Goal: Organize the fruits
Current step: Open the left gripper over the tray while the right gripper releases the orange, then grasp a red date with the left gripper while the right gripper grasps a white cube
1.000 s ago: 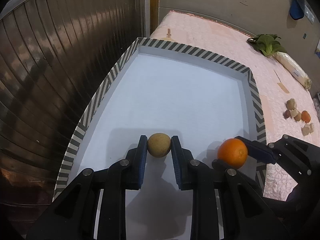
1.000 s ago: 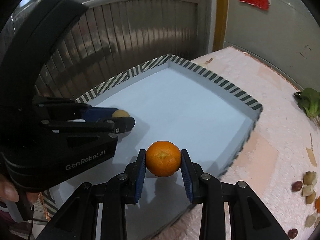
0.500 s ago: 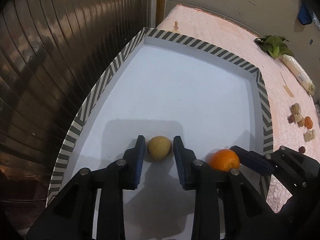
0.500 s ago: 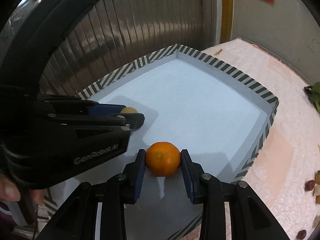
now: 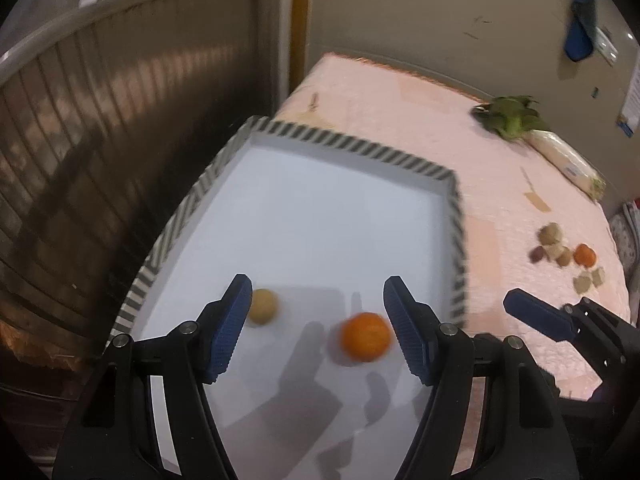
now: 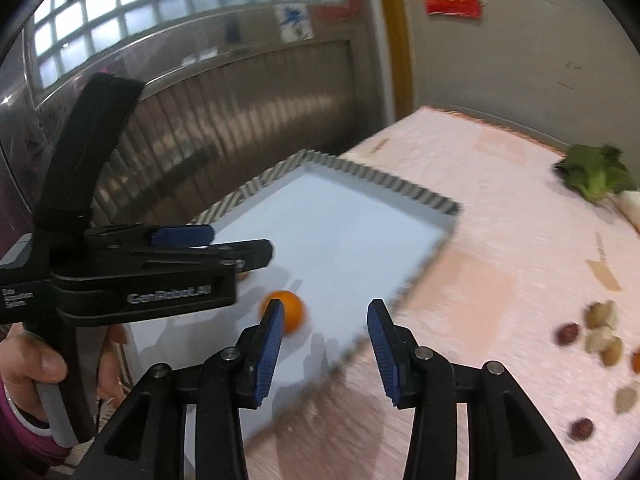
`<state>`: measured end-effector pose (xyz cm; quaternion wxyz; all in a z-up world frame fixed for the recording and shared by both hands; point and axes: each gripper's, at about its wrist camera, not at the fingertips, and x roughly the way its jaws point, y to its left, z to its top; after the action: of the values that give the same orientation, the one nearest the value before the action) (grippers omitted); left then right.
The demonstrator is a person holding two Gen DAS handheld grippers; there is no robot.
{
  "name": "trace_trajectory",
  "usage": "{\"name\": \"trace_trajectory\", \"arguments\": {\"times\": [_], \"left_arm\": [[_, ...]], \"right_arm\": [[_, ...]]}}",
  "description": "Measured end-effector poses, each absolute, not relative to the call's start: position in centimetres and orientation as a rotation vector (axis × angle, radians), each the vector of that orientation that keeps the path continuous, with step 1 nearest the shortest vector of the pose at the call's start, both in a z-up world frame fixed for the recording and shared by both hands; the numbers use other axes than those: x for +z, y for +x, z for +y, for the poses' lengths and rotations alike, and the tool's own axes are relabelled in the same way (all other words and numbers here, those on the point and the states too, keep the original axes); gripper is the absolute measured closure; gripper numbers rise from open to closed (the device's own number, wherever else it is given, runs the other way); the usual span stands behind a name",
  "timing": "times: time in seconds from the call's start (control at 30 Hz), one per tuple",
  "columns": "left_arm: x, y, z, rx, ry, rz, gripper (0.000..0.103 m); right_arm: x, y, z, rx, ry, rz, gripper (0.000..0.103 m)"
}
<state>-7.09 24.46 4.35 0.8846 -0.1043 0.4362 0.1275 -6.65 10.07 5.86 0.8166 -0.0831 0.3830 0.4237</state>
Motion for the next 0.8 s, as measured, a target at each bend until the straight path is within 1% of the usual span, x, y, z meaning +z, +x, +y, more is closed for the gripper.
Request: {"name": "trace_trajectory", "arguments": {"times": [0.27, 0.57, 0.8], "left_arm": [[5.5, -6.0, 18.1, 0.165, -0.162, 0.879, 0.034], [4.9, -4.3, 10.2, 0.039, -0.1, 0.915, 0.034], [4.5, -3.2, 6.2, -0.015, -0.081, 0.935, 0.034]], "right_arm": [[5.9, -5.6, 3.6, 0.771, -0.123, 0.809, 0.061], [5.2, -4.8, -4.2, 0.594, -0.103, 0.814, 0.06], [4.5, -4.6, -10.1, 0.493, -0.078, 0.825, 0.06]]}}
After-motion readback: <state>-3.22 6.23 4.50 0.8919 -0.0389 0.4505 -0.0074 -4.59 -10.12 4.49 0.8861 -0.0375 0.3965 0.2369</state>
